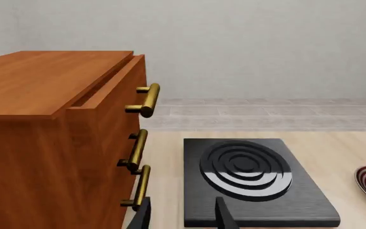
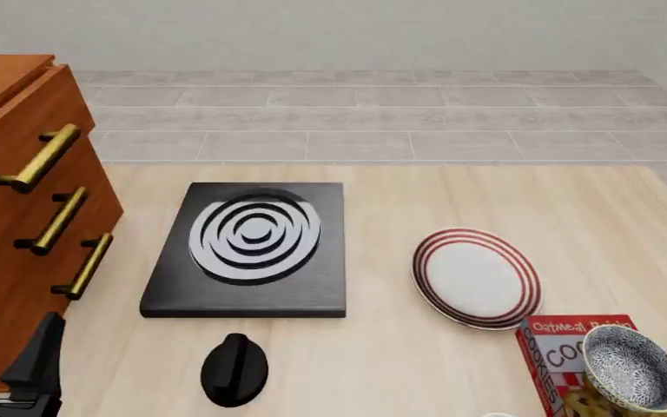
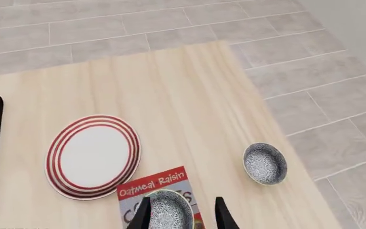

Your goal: Pick the akita bowl on the cookies box and place it on the plate.

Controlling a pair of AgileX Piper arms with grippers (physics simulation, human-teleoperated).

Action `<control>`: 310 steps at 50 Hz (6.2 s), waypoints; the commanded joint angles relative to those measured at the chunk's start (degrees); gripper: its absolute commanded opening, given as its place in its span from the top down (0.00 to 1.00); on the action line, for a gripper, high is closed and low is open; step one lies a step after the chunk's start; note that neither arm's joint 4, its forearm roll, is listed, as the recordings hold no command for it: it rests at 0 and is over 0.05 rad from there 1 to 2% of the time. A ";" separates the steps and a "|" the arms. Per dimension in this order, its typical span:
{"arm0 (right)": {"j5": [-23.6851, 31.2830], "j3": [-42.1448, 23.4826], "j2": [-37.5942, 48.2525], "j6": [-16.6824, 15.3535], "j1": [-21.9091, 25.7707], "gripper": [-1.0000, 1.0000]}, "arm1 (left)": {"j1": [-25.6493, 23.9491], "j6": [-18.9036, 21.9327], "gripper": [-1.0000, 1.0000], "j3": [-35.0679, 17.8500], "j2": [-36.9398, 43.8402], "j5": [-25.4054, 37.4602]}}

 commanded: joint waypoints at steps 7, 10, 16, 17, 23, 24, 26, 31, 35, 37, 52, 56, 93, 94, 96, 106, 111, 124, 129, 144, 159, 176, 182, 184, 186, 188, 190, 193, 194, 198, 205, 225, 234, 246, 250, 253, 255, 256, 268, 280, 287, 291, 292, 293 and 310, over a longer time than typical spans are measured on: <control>0.18 5.18 0.71 -0.08 -3.16 0.00 | 0.00 0.00 0.00 0.00 0.00 0.00; -1.00 6.43 1.79 0.44 -3.86 0.00 | 0.00 0.00 0.00 0.00 0.00 0.00; -2.52 8.04 2.66 0.66 -4.29 0.00 | 0.00 0.00 0.00 0.00 0.00 0.00; -2.69 8.23 2.73 0.67 -4.26 0.00 | 0.00 0.00 0.00 0.00 0.00 0.00; -4.32 10.22 3.75 1.43 -4.53 0.00 | 0.00 0.00 0.00 0.00 0.00 0.00; -4.78 10.66 3.92 1.38 -4.68 0.00 | 0.00 0.00 0.00 0.00 0.00 0.00; -5.42 11.40 4.56 2.03 -4.70 0.00 | 0.00 0.00 0.00 0.00 0.00 0.00; -6.94 12.82 5.47 2.36 -4.96 0.00 | 0.00 0.00 0.00 0.00 0.00 0.00; -8.26 14.11 6.43 3.08 -4.82 0.00 | 0.00 0.00 0.00 0.00 0.00 0.00; -8.77 14.73 6.78 3.37 -4.63 0.00 | 0.00 0.00 0.00 0.00 0.00 0.00; -12.62 18.19 9.36 4.05 -4.54 0.00 | 0.00 0.00 0.00 0.00 0.00 0.00; -13.80 19.49 10.21 4.49 -4.17 0.00 | 0.00 0.00 0.00 0.00 0.00 0.00; -19.69 23.32 15.39 4.79 -4.40 0.00 | 0.00 0.00 0.00 0.00 0.00 0.00; -20.28 23.59 15.79 4.92 -4.48 0.00 | 0.00 0.00 0.00 0.00 0.00 0.00; -21.06 24.00 16.33 5.03 -4.58 0.00 | 0.00 0.00 0.00 0.00 0.00 0.00; -22.11 24.68 17.06 5.29 -4.29 0.00 | 0.00 0.00 0.00 0.00 0.00 0.00; -23.62 25.61 18.00 5.44 -4.49 0.00 | 0.00 0.00 0.00 0.00 0.00 0.00; -25.42 26.91 18.91 6.18 -4.18 0.00 | 0.00 0.00 0.00 0.00 0.00 0.00; -26.18 27.06 19.74 6.11 -4.37 0.00 | 0.00 0.00 0.00 0.00 0.00 0.00; -27.60 27.60 20.92 6.23 -4.11 0.00 | 0.00 0.00 0.00 0.00 0.00 0.00; -23.20 25.45 16.19 5.55 -4.77 1.00 | 0.00 0.00 0.00 0.00 0.00 0.00; -16.01 19.36 10.68 10.21 0.80 1.00 | 0.00 0.00 0.00 0.00 0.00 0.00; -13.98 15.36 9.86 12.73 5.12 1.00 | 0.00 0.00 0.00 0.00 0.00 0.00; -14.13 14.47 10.33 13.37 5.64 1.00 | 0.00 0.00 0.00 0.00 0.00 0.00; -14.16 13.68 10.48 14.66 7.35 1.00 | 0.00 0.00 0.00 0.00 0.00 0.00; -14.33 12.63 10.92 14.81 8.27 1.00 | 0.00 0.00 0.00 0.00 0.00 0.00; -14.76 11.66 11.98 15.86 8.92 1.00 | 0.00 0.00 0.00 0.00 0.00 0.00; -15.37 9.39 13.34 17.36 10.44 1.00 | 0.00 0.00 0.00 0.00 0.00 0.00; -15.56 8.75 13.75 17.13 10.48 1.00 | 0.00 0.00 0.00 0.00 0.00 0.00; -17.40 6.65 16.69 18.20 11.63 1.00 | 0.00 0.00 0.00 0.00 0.00 0.00; -21.46 3.93 22.47 20.19 13.84 1.00 | 0.00 0.00 0.00 0.00 0.00 0.00; -31.94 0.06 37.70 24.88 19.00 1.00 | 0.00 0.00 0.00 0.00 0.00 0.00; -35.63 -1.46 43.69 26.25 20.44 1.00 | 0.00 0.00 0.00 0.00 0.00 0.00; -39.20 -2.71 50.24 29.15 22.82 1.00 | 0.00 0.00 0.00 0.00 0.00 0.00; -40.56 -2.56 51.69 30.17 23.74 1.00 | 0.00 0.00 0.00 0.00 0.00 0.00; -41.61 -2.27 52.95 30.99 24.24 1.00 | 0.00 0.00 0.00 0.00 0.00 0.00; -42.03 -2.28 53.70 31.64 24.52 1.00 | 0.00 0.00 0.00 0.00 0.00 0.00; -42.21 -2.20 54.03 32.10 24.81 1.00 | 0.00 0.00 0.00 0.00 0.00 0.00; -43.57 -1.71 55.91 32.88 24.65 1.00 | 0.00 0.00 0.00 0.00 0.00 0.00; -44.91 -1.92 58.09 32.97 23.51 1.00 | 0.00 0.00 0.00 0.00 0.00 0.00; -45.68 -2.00 59.41 33.01 23.19 1.00 | 0.00 0.00 0.00 0.00 0.00 0.00; -46.32 -1.83 60.37 33.01 22.89 1.00 | 0.00 0.00 0.00 0.00 0.00 0.00; -46.37 -1.85 60.47 32.91 22.81 1.00 | 0.00 0.00 0.00 0.00 0.00 0.00; -46.53 -1.83 60.64 32.80 22.77 1.00 | 0.00 0.00 0.00 0.00 0.00 0.00; -49.04 -0.77 63.51 33.06 23.06 1.00 | 0.00 0.00 0.00 0.00 0.00 0.00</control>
